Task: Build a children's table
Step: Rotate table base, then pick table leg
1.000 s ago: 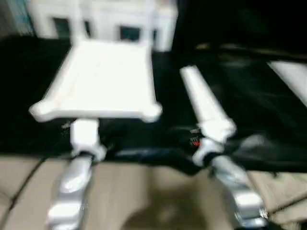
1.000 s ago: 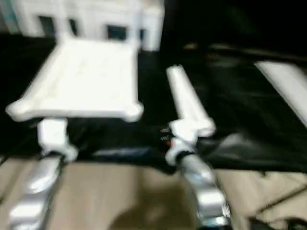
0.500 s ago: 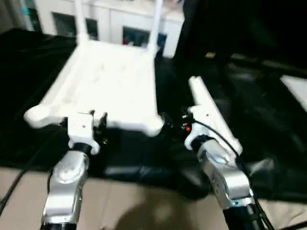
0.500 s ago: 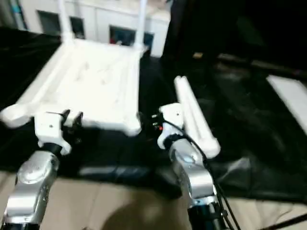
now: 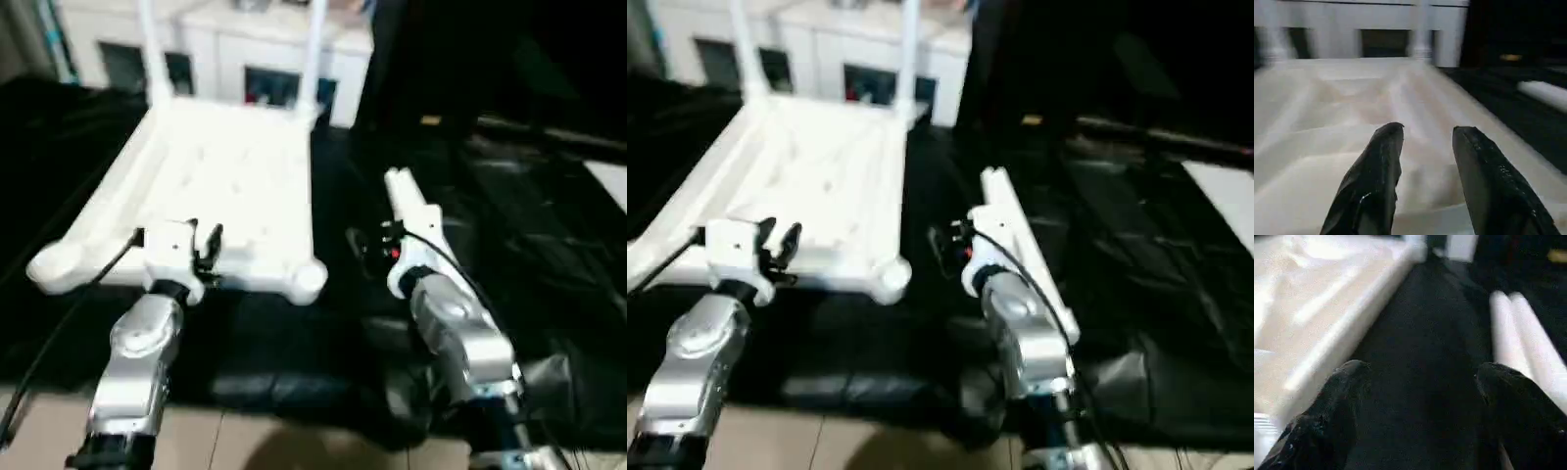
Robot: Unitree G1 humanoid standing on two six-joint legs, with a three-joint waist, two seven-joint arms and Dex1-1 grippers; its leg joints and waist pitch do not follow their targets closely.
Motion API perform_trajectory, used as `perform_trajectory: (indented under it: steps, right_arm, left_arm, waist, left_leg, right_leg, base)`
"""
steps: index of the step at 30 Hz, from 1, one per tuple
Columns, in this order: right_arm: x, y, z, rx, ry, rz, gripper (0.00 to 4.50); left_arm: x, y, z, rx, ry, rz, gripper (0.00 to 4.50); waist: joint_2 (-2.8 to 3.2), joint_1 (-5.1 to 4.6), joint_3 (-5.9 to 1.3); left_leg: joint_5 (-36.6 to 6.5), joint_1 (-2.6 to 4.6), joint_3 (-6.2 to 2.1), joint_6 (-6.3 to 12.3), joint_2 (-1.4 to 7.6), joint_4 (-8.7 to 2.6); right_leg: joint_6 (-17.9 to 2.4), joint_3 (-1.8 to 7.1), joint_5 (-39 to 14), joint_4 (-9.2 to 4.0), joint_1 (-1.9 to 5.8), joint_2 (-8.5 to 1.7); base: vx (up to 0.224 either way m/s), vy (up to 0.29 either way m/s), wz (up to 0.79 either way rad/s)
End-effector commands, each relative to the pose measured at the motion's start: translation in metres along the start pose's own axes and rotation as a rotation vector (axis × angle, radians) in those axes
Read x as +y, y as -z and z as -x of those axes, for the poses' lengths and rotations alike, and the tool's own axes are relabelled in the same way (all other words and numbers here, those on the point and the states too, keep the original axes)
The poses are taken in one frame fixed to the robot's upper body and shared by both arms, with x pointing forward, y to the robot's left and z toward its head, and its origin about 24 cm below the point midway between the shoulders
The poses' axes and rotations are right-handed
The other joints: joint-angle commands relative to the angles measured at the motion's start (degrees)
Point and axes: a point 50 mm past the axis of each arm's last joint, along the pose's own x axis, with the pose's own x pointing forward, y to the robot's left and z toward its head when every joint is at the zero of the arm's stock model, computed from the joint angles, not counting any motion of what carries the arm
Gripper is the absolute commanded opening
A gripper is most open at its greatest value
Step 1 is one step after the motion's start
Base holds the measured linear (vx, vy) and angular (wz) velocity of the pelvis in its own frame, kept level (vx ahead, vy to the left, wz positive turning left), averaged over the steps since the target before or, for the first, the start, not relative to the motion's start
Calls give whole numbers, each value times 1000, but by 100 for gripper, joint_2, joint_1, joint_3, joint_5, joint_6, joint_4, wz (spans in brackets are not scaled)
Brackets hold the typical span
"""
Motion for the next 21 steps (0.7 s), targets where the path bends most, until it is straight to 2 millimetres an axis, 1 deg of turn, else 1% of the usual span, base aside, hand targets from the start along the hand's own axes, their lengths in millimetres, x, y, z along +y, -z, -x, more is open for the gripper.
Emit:
perform_trajectory:
  steps: [1,2,3,4,5,6,7,8,9,10,11,12,13,14,15,16,18,19,20,21]
  right_arm:
    - [-2,-4,-4,35,27,31,403]
    - [-4,-4,-5,49,36,40,419]
    - [-11,-1,-6,117,97,26,419]
    - [-13,-1,-6,137,108,39,422]
    - [-14,-2,-6,151,108,47,433]
    - [-15,-7,-6,157,115,53,433]
    - [-16,-11,-6,156,121,53,443]
    - [-18,-14,-6,166,134,51,449]
    - [-20,-16,-6,187,149,60,450]
    - [-21,-16,-6,194,155,65,450]
    - [-26,-17,-7,249,193,95,450]
    - [-28,-16,-7,283,209,110,450]
    - [-29,-15,-7,315,210,114,450]
    - [-30,-15,-8,337,208,98,450]
    - [-31,-16,-8,344,209,73,450]
    - [-32,-17,-9,342,209,59,450]
    - [-32,-18,-9,351,207,37,450]
    - [-33,-19,-9,359,206,22,450]
    - [-34,-20,-9,382,209,13,450]
    - [-34,-20,-9,382,209,13,450]
  left_arm:
    - [-2,1,-3,20,65,40,209]
    - [-3,1,-3,20,88,72,232]
    - [-3,-4,-5,-3,137,138,237]
    - [-2,-6,-6,-9,150,154,238]
    - [-2,-6,-6,-10,160,161,245]
    - [-1,-8,-8,-6,186,126,260]
    - [-1,-9,-8,-4,202,97,260]
    - [-2,-9,-9,4,221,70,274]
    - [-4,-8,-9,15,253,56,280]
    - [-5,-8,-9,18,265,50,281]
    - [-10,-7,-8,29,332,14,281]
    - [-13,-7,-7,35,370,-4,291]
    - [-17,-6,-6,41,416,-16,291]
    - [-20,-6,-5,53,465,-18,291]
    - [-23,-6,-4,59,498,-18,291]
    - [-23,-7,-4,55,508,-21,291]
    - [-24,-8,-4,57,527,-18,291]
    - [-24,-8,-4,61,540,-22,291]
    - [-25,-8,-3,68,570,-36,291]
    - [-25,-8,-3,68,570,-36,291]
  waist:
    - [171,78,-540]
    - [185,58,-526]
    - [173,34,-463]
    - [180,30,-417]
    - [208,26,-343]
    - [218,29,-305]
    - [247,32,-254]
    - [250,55,-224]
    - [238,65,-178]
    - [255,68,-168]
    - [223,83,-142]
    - [244,95,-142]
    - [261,99,-148]
    - [271,117,-149]
    - [277,112,-156]
    - [281,108,-163]
    - [281,112,-176]
    - [280,122,-201]
    - [268,121,-224]
    - [273,117,-229]
  left_leg:
    - [4309,-50,-51,910,153,-133]
    - [4622,-8,-46,752,124,-117]
    - [4258,10,-14,318,128,-170]
    - [3831,17,1,200,171,-217]
    - [2640,27,23,-13,265,-336]
    - [2035,3,21,-103,317,-391]
    - [1020,-10,7,-268,387,-494]
    - [302,57,40,-357,434,-532]
    - [-67,79,77,-391,458,-567]
    - [-156,61,88,-426,467,-579]
    - [-345,56,121,-476,480,-599]
    - [-392,67,133,-493,479,-603]
    - [-404,77,155,-536,487,-602]
    - [-376,67,165,-559,483,-611]
    - [-384,46,173,-590,480,-613]
    - [-355,24,174,-604,480,-613]
    - [-241,8,184,-605,479,-604]
    - [-109,-15,190,-585,481,-591]
    - [118,-50,191,-554,469,-582]
    - [267,-57,199,-533,460,-574]
  right_leg:
    - [-1499,333,5483,161,492,-224]
    - [-1424,312,5620,162,440,-140]
    - [-1297,322,5031,21,381,-116]
    - [-1316,346,4591,-57,353,-159]
    - [-1368,360,3434,-191,335,-251]
    - [-1415,375,2833,-242,353,-307]
    - [-1414,375,1709,-320,386,-356]
    - [-1373,384,880,-386,328,-379]
    - [-1348,403,287,-435,287,-382]
    - [-1327,403,73,-435,284,-383]
    - [-1219,405,-391,-483,257,-391]
    - [-1163,408,-575,-491,235,-386]
    - [-1088,412,-732,-496,198,-386]
    - [-1027,414,-757,-503,182,-387]
    - [-998,414,-743,-496,170,-387]
    - [-990,412,-697,-490,178,-387]
    - [-972,409,-530,-486,166,-381]
    - [-998,406,-318,-467,177,-382]
    - [-1035,406,47,-424,204,-371]
    - [-1082,395,325,-400,194,-353]
  base:
    - [0,0,0]
    - [0,0,0]
    - [0,0,0]
    - [0,0,0]
    - [-77,-22,6]
    - [-96,-39,1]
    - [-96,-39,1]
    - [-109,-47,2]
    - [-102,-34,6]
    - [-102,-34,6]
    - [-88,-25,2]
    - [-76,-22,2]
    - [-104,-27,3]
    - [-59,-15,3]
    - [0,0,0]
    - [0,0,0]
    - [0,0,0]
    - [0,0,0]
    - [0,0,0]
    - [0,0,0]
